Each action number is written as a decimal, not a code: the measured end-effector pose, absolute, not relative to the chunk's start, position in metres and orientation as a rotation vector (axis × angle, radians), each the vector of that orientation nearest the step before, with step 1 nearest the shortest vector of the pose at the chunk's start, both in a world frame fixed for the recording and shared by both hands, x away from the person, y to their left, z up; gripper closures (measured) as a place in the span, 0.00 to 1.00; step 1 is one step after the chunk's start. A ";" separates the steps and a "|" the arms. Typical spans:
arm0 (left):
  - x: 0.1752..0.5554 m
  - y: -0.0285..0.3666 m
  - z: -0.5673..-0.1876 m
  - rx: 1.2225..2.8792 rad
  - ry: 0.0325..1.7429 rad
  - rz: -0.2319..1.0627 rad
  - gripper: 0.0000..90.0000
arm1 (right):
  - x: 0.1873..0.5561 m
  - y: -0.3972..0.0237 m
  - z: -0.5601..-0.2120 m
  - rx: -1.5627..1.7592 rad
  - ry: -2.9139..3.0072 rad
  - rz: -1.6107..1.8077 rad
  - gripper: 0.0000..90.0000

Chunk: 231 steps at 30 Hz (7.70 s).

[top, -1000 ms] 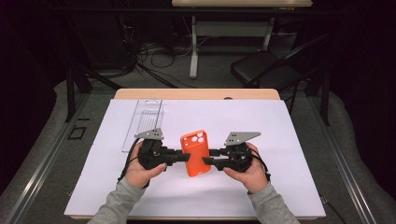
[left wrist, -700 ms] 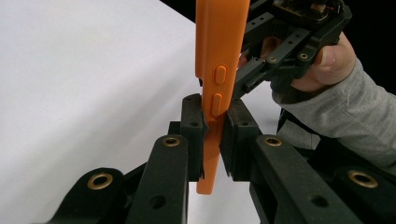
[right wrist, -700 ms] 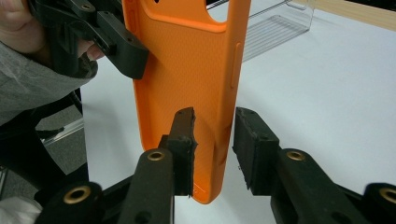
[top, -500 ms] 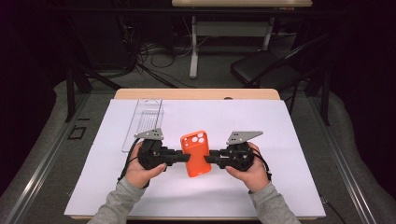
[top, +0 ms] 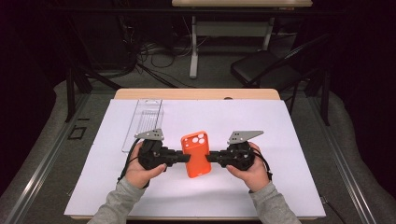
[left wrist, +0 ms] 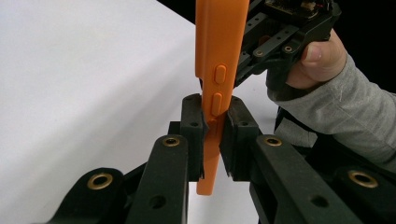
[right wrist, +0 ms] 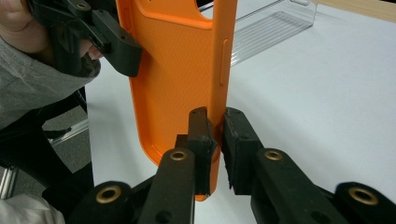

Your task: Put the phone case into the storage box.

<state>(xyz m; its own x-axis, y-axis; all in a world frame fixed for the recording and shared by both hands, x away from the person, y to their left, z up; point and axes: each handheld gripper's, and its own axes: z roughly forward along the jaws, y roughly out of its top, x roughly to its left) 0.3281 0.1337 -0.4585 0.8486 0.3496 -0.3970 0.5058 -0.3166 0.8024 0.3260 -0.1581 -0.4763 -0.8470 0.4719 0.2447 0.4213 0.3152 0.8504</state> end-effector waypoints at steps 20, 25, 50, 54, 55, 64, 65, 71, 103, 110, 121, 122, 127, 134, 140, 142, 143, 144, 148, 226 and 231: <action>0.328 0.134 -0.459 1.933 0.639 -0.178 0.89 | 0.325 -0.159 -0.477 0.828 2.498 1.593 0.93; 0.328 0.134 -0.459 1.934 0.641 -0.176 0.89 | 0.325 -0.158 -0.477 0.830 2.493 1.586 0.93; 0.330 0.135 -0.458 1.913 0.664 -0.163 0.86 | 0.323 -0.158 -0.477 0.855 2.457 1.591 0.93; 0.330 0.136 -0.458 1.909 0.665 -0.160 0.84 | 0.323 -0.159 -0.476 0.861 2.449 1.592 0.93; 0.330 0.136 -0.458 1.907 0.667 -0.159 0.84 | 0.323 -0.159 -0.476 0.862 2.448 1.592 0.93; 0.330 0.136 -0.458 1.900 0.669 -0.155 0.80 | 0.323 -0.159 -0.477 0.874 2.437 1.591 0.94; 0.330 0.136 -0.458 1.899 0.670 -0.156 0.80 | 0.323 -0.160 -0.477 0.877 2.436 1.590 0.94; 0.331 0.136 -0.459 1.893 0.682 -0.150 0.75 | 0.323 -0.160 -0.477 0.885 2.421 1.592 0.94; 0.339 0.140 -0.464 1.853 0.759 -0.002 0.56 | 0.325 -0.174 -0.475 1.066 2.238 1.547 0.94; 0.341 0.143 -0.465 1.847 0.787 0.038 0.55 | 0.324 -0.175 -0.475 1.089 2.200 1.538 0.94; 0.344 0.150 -0.465 1.842 0.865 0.144 0.50 | 0.322 -0.175 -0.474 1.103 2.154 1.507 0.94; 0.344 0.149 -0.465 1.844 0.855 0.148 0.50 | 0.321 -0.175 -0.474 1.104 2.152 1.502 0.94; 0.342 0.147 -0.464 1.858 0.861 0.203 0.48 | 0.320 -0.175 -0.474 1.112 2.122 1.479 0.94; 0.343 0.148 -0.464 1.856 0.882 0.232 0.44 | 0.318 -0.173 -0.474 1.127 2.071 1.450 0.94; 0.343 0.147 -0.463 1.845 0.887 0.265 0.41 | 0.316 -0.172 -0.476 1.154 2.031 1.439 0.94; 0.344 0.145 -0.464 1.840 0.900 0.271 0.39 | 0.316 -0.172 -0.476 1.163 2.029 1.433 0.94; 0.345 0.145 -0.465 1.838 0.910 0.271 0.38 | 0.316 -0.172 -0.477 1.159 2.023 1.431 0.94; 0.346 0.144 -0.465 1.840 0.912 0.272 0.38 | 0.316 -0.171 -0.477 1.160 2.018 1.427 0.94; 0.348 0.138 -0.465 1.849 0.925 0.251 0.36 | 0.315 -0.172 -0.477 1.179 1.996 1.419 0.94; 0.361 0.081 -0.404 2.180 0.747 0.530 0.46 | 0.318 -0.165 -0.473 1.164 2.070 1.174 0.94; 0.361 0.078 -0.403 2.181 0.735 0.531 0.49 | 0.318 -0.165 -0.473 1.164 2.065 1.173 0.94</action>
<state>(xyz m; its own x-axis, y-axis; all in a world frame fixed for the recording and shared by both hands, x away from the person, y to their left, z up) 0.3606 0.0776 -0.4026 0.7480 0.6496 0.1364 0.3337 -0.5457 0.7687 0.3177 -0.1652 -0.4734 -0.5153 0.8570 -0.0052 0.4345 0.2665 0.8603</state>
